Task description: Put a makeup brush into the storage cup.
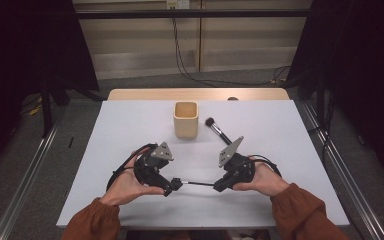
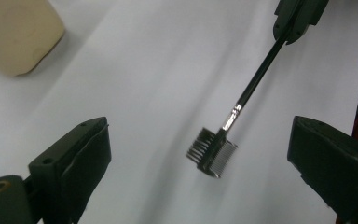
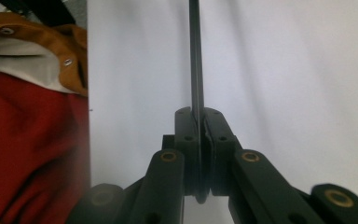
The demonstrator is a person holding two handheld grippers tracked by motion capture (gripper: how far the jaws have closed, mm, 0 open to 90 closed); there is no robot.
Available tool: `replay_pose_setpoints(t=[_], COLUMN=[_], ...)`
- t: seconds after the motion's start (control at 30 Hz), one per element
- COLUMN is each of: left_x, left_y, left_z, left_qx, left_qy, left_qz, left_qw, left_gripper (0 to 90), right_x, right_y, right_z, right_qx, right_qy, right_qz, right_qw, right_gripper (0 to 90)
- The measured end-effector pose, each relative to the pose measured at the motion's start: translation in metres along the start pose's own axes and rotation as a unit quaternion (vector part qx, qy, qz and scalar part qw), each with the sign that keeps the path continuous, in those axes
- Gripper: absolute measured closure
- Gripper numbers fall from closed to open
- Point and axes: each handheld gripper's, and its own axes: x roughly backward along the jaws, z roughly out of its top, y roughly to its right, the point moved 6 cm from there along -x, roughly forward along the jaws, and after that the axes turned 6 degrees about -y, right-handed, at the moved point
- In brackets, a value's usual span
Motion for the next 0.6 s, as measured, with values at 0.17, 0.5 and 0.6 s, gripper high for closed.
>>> replay_pose_setpoints(t=[0.17, 0.5, 0.6], left_x=[0.005, 0.013, 0.012], left_y=[-0.005, -0.003, -0.001], left_z=[-0.01, -0.016, -0.018], left_qx=[0.003, 0.012, 0.021], left_qy=[0.008, 0.047, 0.054], left_qz=[0.005, 0.02, 0.011], left_qw=[1.0, 0.9986, 0.9983], left_gripper=[3.7, 4.9, 5.5], right_x=[0.004, 0.009, 0.013], right_y=[0.0, 0.005, 0.006], right_z=[-0.006, -0.016, -0.014], right_qx=[-0.013, -0.035, -0.041], right_qy=[0.008, 0.031, 0.052], right_qz=[-0.012, -0.037, -0.045], right_qw=[0.9998, 0.9982, 0.9968], right_gripper=[86.2, 86.2, 86.2])
